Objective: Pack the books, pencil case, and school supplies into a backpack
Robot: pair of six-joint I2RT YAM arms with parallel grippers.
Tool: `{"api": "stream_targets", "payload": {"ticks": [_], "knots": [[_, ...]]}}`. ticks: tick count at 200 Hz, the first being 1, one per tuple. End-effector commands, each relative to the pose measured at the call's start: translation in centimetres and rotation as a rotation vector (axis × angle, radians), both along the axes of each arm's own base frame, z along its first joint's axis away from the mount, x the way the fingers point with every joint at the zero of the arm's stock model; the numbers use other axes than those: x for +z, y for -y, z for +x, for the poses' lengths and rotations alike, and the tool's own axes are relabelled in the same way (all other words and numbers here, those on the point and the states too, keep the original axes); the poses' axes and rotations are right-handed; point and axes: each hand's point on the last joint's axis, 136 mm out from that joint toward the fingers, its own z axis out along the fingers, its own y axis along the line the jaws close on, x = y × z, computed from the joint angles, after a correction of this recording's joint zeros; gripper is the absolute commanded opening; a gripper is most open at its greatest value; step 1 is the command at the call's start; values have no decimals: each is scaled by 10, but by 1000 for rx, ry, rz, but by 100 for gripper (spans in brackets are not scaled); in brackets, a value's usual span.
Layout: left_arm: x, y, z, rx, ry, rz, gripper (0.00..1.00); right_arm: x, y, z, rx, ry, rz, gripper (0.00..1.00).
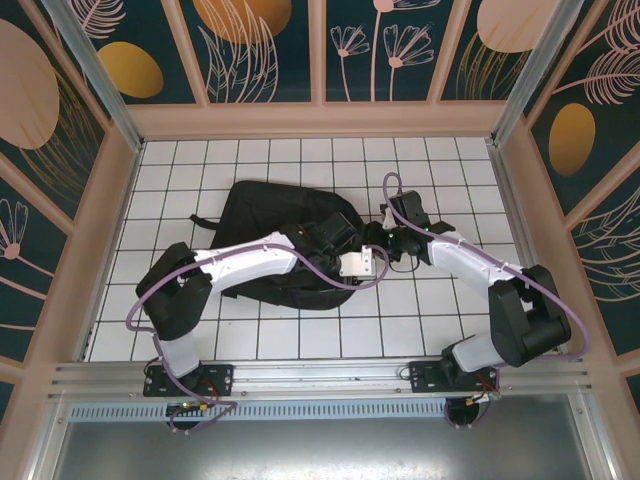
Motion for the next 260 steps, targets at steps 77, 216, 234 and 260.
{"api": "stream_targets", "payload": {"ticks": [77, 216, 234, 260], "knots": [[72, -13, -20, 13, -3, -109, 0, -12, -3, -3, 53, -4, -135, 50], [50, -54, -54, 31, -17, 44, 0, 23, -12, 44, 38, 81, -185, 0], [49, -63, -56, 50, -14, 60, 0, 26, -10, 48, 36, 91, -195, 0], [54, -74, -58, 70, 0, 64, 0, 25, -8, 52, 40, 101, -223, 0]]}}
